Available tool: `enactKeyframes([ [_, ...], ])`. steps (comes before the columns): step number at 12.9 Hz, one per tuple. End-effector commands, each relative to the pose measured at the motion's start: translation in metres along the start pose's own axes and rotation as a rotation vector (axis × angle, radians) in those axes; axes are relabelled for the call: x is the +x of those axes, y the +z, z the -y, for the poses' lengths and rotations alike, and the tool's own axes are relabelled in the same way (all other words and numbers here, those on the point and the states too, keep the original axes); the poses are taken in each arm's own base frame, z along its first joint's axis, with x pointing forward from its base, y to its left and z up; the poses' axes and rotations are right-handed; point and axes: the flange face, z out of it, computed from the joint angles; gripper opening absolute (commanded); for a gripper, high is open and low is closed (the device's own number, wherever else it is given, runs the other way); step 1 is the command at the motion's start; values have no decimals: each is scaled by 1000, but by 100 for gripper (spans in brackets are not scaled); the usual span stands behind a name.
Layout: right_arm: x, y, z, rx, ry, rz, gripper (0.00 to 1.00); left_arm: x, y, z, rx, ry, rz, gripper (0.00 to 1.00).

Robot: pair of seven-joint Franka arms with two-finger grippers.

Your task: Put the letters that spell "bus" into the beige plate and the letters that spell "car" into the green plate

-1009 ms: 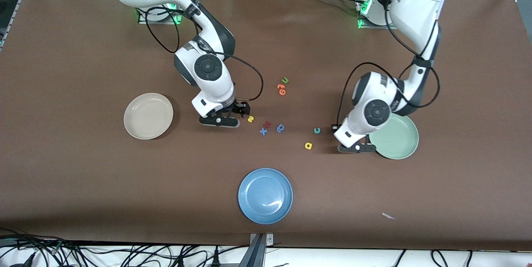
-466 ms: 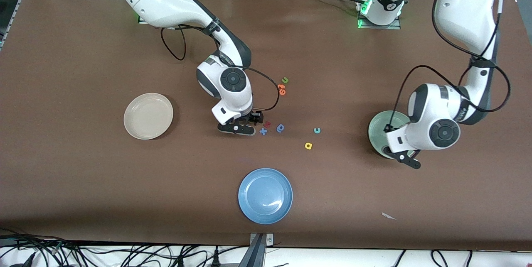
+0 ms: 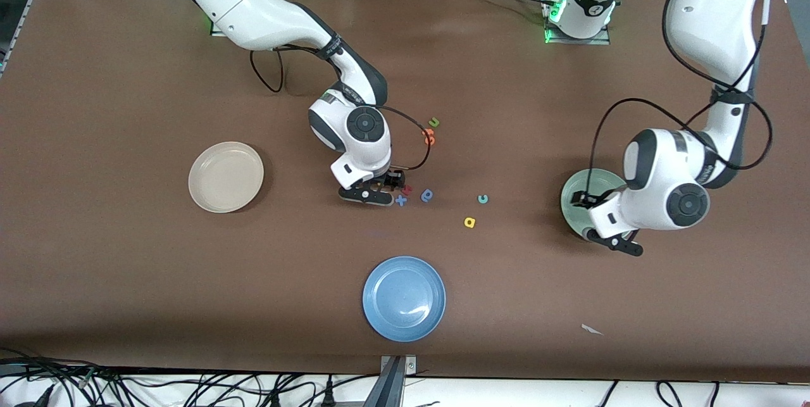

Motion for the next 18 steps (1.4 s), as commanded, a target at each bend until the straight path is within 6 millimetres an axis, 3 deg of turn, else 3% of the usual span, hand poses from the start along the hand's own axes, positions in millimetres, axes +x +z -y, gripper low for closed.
enactKeyframes([
  [1, -1, 12, 8, 3, 7, -21, 100, 14, 16, -71, -42, -180, -68, 100],
  [4, 0, 12, 7, -2, 1, -27, 95, 19, 37, -134, -46, -343, -129, 100],
  [7, 1, 12, 6, -3, 1, -28, 68, 16, 60, -181, -47, -432, -156, 100],
  [9, 2, 13, 4, -4, 4, -27, 49, 12, 66, -195, -41, -452, -152, 100],
  [14, 3, 12, 4, -3, 5, -28, 6, -3, 85, -219, 9, -392, -132, 76],
  [15, 3, 12, 4, -3, 5, -28, 1, -3, 86, -219, 27, -381, -136, 69],
  [18, 4, 11, 3, -4, 3, -30, 0, -3, 87, -219, 36, -373, -134, 52],
])
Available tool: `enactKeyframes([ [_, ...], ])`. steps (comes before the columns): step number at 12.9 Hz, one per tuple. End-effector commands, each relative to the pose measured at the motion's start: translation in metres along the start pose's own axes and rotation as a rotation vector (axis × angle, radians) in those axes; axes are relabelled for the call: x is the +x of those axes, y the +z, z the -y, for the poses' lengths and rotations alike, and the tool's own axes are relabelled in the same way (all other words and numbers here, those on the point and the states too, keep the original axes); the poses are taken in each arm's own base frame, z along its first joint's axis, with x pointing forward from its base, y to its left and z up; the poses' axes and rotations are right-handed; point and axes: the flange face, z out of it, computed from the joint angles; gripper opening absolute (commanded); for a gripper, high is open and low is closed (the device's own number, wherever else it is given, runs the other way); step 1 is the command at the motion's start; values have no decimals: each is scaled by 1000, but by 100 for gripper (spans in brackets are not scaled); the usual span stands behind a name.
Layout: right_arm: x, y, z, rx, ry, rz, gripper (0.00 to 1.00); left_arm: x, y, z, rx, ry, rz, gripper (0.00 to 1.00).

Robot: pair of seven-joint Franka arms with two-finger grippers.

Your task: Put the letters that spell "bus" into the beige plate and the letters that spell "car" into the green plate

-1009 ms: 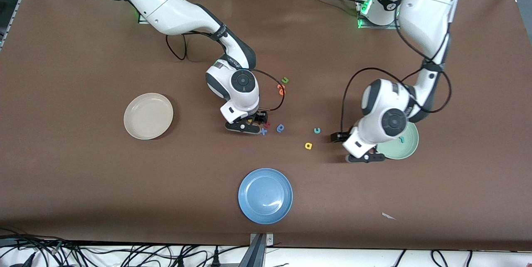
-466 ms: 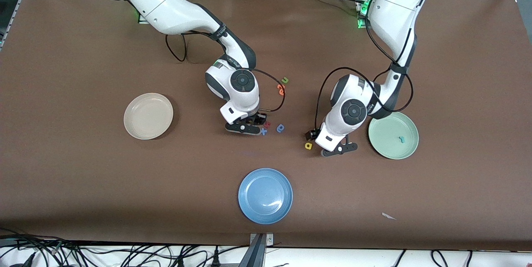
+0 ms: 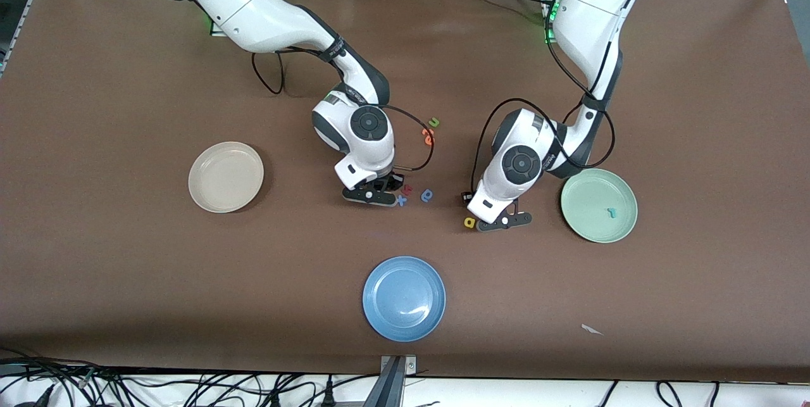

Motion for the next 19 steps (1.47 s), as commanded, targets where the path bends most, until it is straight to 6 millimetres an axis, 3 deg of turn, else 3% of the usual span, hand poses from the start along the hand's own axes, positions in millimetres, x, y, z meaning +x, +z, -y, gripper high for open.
enactKeyframes([
  [1, 1, 10, -1, -16, 3, -9, 0, -2, 0, 2, 25, 4, -10, 48],
  [2, 1, 9, 0, -14, 3, -11, 10, -2, 0, 2, 27, 5, -8, 45],
  [3, 1, 9, 0, -13, 6, -10, 41, -3, 0, 2, 29, 7, -7, 44],
  [4, 2, 8, 0, -12, 9, -10, 65, -4, 1, 1, 30, 9, -6, 44],
  [6, 1, 5, 1, -5, 12, -9, 76, -7, 2, 0, 33, 11, -2, 41],
  [13, -17, 6, 12, -1, 14, 9, 78, -14, 3, -7, 42, 23, 9, 37],
  [16, -26, 12, 12, -11, -1, 17, 76, -15, 4, -6, 43, 23, 10, 30],
  [19, -25, 11, 12, -14, -16, 6, 53, -15, 6, -6, 46, 23, 14, 24],
])
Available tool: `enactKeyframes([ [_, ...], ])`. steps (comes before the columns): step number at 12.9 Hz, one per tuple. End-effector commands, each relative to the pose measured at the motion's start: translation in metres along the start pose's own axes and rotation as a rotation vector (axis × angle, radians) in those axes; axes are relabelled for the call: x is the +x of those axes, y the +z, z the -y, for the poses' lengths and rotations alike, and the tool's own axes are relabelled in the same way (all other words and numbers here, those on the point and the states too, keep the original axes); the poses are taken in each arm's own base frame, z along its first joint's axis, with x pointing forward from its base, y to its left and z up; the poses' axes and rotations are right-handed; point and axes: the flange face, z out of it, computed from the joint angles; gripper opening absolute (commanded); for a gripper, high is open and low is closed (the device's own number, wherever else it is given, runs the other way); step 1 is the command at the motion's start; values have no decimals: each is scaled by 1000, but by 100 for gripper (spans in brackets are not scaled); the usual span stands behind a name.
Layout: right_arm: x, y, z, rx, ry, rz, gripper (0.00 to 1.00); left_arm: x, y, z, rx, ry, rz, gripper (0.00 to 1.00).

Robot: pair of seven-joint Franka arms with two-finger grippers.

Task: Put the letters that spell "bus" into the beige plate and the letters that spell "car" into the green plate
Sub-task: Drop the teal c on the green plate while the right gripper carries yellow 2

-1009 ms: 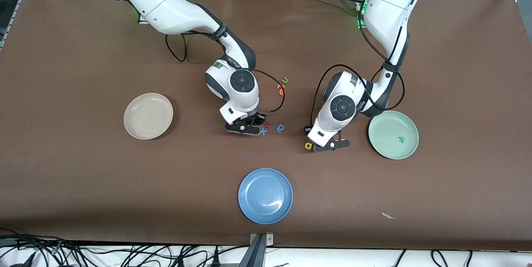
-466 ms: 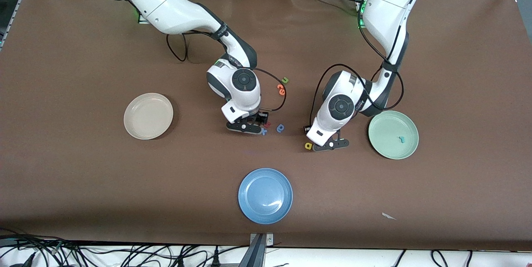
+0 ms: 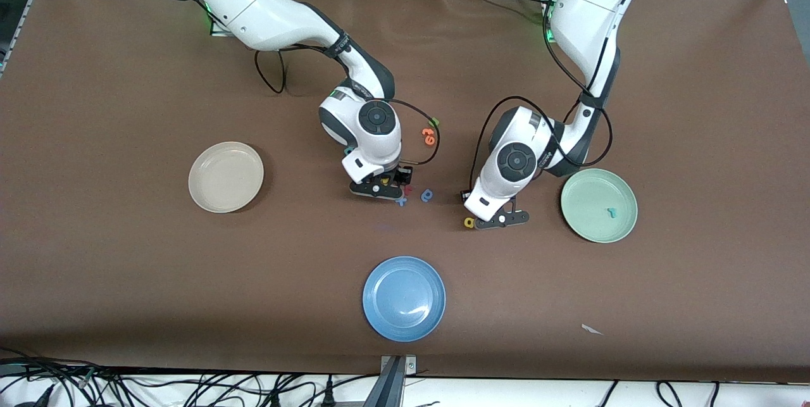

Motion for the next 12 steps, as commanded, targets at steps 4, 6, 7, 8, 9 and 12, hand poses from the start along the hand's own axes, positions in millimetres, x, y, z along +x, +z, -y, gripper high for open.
enactKeyframes([
  [4, -5, 12, -2, -23, -19, -7, 9, -3, 3, 6, 33, 6, 13, 15],
  [6, -6, 12, -3, -24, -21, -6, 0, 16, -17, 29, 99, 49, 15, 12],
  [7, -4, 11, -3, -22, -22, -8, 0, 29, -25, 51, 131, 100, 35, 12],
  [8, -2, 8, -3, -20, -37, -12, 0, 34, -35, 65, 142, 170, 57, 12],
  [9, 2, -4, -4, -14, -62, -25, 0, 45, -43, 88, 142, 246, 78, 12],
  [12, 20, -52, -50, -28, -128, -40, 0, 72, -66, 154, 127, 402, 134, 12],
])
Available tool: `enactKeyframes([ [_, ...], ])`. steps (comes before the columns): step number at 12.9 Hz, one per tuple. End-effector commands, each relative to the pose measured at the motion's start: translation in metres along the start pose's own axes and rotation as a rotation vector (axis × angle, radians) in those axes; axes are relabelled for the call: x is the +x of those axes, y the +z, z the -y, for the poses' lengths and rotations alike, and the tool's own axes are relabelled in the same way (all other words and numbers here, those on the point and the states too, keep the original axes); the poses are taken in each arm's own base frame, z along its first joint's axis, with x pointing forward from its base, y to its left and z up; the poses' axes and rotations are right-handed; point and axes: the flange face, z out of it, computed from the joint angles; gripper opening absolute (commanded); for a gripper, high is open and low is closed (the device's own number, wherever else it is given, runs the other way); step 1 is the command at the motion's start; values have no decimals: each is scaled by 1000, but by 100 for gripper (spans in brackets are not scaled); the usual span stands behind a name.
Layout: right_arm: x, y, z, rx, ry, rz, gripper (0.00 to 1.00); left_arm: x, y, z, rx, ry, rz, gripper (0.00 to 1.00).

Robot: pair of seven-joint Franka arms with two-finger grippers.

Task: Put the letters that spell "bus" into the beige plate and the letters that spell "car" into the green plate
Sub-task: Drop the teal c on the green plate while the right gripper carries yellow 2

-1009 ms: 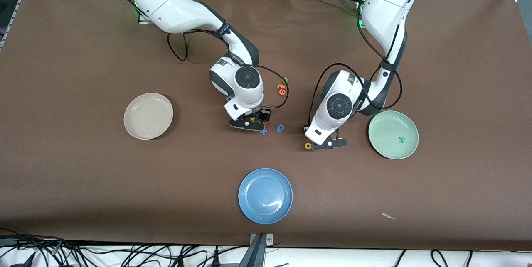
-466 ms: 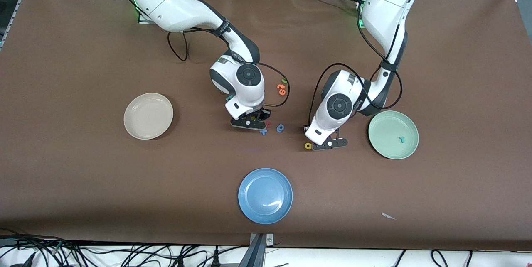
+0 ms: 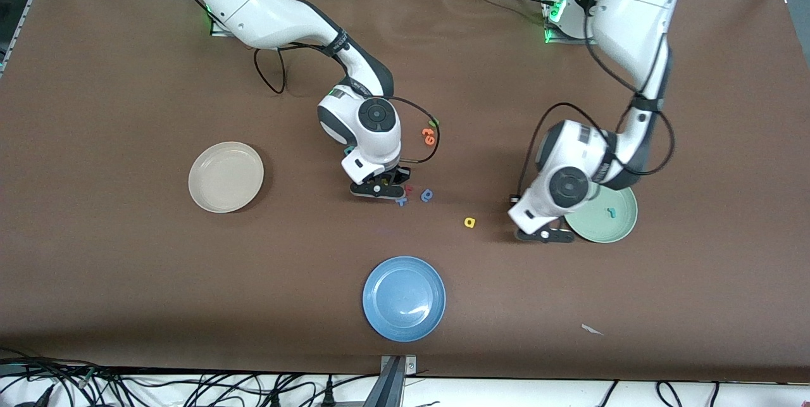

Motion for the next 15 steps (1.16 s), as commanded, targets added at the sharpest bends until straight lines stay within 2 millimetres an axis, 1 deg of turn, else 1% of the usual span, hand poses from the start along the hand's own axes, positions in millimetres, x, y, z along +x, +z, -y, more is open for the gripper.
enactKeyframes([
  [1, 12, -52, -64, -18, -76, -3, 0, -3, -15, 52, 22, 166, 28, 12],
  [2, 14, -66, -89, -14, -122, 15, 0, -1, -14, 69, 60, 233, 32, 12],
  [3, 20, -81, -119, -14, -161, 28, 0, 0, -14, 90, 107, 296, 38, 13],
  [4, 26, -92, -152, -15, -202, 48, 0, 0, -11, 109, 141, 368, 52, 25],
  [5, 32, -103, -184, -18, -243, 72, 0, 1, -7, 115, 161, 458, 68, 52],
  [6, 35, -110, -215, -26, -294, 93, 0, 1, -3, 117, 144, 497, 76, 100],
  [7, 37, -114, -243, -33, -339, 99, 0, 3, -7, 115, 110, 460, 56, 100],
  [8, 36, -115, -265, -42, -371, 108, 0, 11, -18, 108, 9, 330, 8, 100],
  [9, 35, -115, -285, -50, -391, 119, 0, 15, -17, 94, -96, 207, -10, 100],
  [10, 30, -108, -304, -55, -412, 141, 0, 17, -12, 72, -151, 110, -7, 100],
  [11, 25, -100, -321, -58, -431, 164, 0, 22, -17, 45, -150, 39, -24, 100],
  [12, 19, -87, -339, -55, -438, 186, 0, 27, -16, 19, -148, -28, -42, 100],
  [13, 10, -72, -352, -46, -437, 193, 0, 30, -13, -9, -146, -93, -67, 100],
  [15, -5, -44, -357, -18, -434, 169, 0, 35, -4, -57, -151, -214, -111, 100],
])
